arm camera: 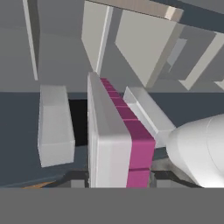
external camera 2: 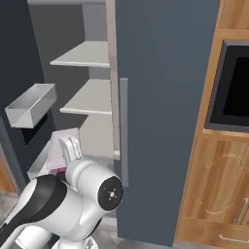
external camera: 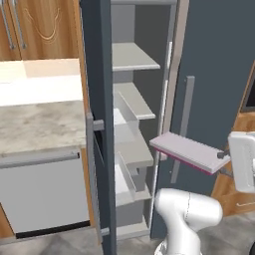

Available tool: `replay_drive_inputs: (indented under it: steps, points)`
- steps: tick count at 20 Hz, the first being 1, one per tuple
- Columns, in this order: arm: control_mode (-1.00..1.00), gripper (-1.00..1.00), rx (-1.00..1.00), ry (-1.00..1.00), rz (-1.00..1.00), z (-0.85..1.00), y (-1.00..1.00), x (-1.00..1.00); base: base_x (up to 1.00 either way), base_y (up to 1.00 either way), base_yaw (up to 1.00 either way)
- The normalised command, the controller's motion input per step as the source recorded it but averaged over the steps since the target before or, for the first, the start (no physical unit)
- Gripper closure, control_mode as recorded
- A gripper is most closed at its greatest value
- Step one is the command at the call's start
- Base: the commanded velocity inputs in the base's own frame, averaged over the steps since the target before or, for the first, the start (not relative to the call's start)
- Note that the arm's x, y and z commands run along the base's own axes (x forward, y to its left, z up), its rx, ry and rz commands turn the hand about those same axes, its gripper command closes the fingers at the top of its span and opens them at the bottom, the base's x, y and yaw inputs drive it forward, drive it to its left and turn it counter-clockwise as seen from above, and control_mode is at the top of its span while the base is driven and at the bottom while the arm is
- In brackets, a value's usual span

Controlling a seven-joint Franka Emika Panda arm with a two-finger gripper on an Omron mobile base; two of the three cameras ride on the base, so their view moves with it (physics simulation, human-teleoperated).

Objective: The ice cube tray has been filled with water. Take the tray and place it in the freezer to make ice. Close the freezer door after placing the tray.

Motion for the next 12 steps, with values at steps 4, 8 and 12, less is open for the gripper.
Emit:
replay_drive_inputs:
  steps: [4,8,12]
  points:
    - [1.00,1.00,0.00,0.00,0.00,0.00,0.00,0.00,0.48,0.14,0.00]
    - [1.00,1.00,0.00,0.00,0.00,0.00,0.00,0.00,0.34,0.28,0.00]
    - [1.00,1.00,0.00,0.00,0.00,0.00,0.00,0.00,0.23,0.27,0.00]
